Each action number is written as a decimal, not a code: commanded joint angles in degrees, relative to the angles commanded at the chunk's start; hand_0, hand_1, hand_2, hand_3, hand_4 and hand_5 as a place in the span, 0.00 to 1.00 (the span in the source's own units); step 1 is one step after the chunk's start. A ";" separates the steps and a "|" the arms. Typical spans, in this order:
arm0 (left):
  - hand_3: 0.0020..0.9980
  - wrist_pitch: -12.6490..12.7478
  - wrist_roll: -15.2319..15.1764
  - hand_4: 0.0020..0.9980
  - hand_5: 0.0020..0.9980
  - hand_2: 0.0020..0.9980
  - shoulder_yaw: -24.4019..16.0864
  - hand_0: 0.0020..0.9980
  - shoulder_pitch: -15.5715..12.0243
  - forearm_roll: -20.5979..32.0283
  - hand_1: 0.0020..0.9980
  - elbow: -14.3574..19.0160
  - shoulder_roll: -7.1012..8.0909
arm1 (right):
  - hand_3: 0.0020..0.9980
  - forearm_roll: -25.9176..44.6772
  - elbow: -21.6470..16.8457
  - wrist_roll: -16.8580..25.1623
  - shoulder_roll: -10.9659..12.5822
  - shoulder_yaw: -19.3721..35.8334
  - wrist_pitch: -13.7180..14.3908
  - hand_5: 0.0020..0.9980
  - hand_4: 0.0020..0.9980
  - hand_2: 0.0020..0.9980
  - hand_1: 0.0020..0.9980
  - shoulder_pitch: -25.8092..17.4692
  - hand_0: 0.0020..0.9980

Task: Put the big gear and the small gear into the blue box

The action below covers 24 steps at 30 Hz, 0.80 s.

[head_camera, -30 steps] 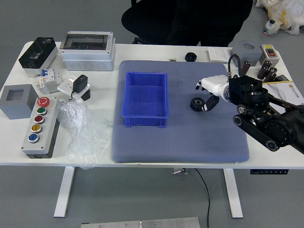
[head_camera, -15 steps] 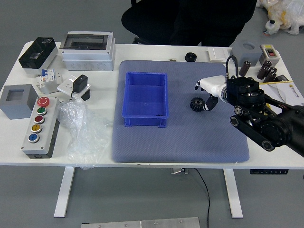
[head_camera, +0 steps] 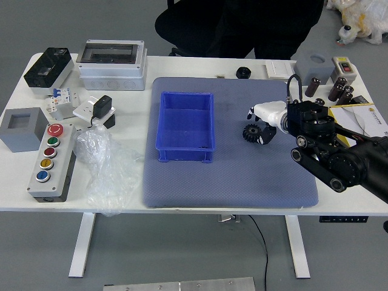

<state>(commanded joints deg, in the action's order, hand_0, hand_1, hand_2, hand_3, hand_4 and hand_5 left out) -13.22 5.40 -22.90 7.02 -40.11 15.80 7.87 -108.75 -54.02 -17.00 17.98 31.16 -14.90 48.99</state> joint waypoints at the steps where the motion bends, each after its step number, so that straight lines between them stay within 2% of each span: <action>1: 0.78 -0.01 0.00 0.60 0.37 0.83 0.03 0.86 0.00 0.00 0.83 0.00 -0.01 | 0.83 0.07 0.11 0.03 -0.05 -0.02 0.02 0.06 0.80 0.76 0.55 0.02 0.53; 24: 0.78 -0.03 0.02 0.60 0.37 0.83 0.81 0.86 0.16 0.17 0.83 -0.02 -0.16 | 0.82 1.99 3.55 0.87 -1.56 -0.76 0.64 0.06 0.79 0.77 0.56 1.12 0.54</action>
<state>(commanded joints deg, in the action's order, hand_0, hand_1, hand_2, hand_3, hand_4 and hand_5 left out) -13.25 5.42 -22.09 7.18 -39.94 15.78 7.71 -106.76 -50.47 -16.13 16.42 30.40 -14.26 50.11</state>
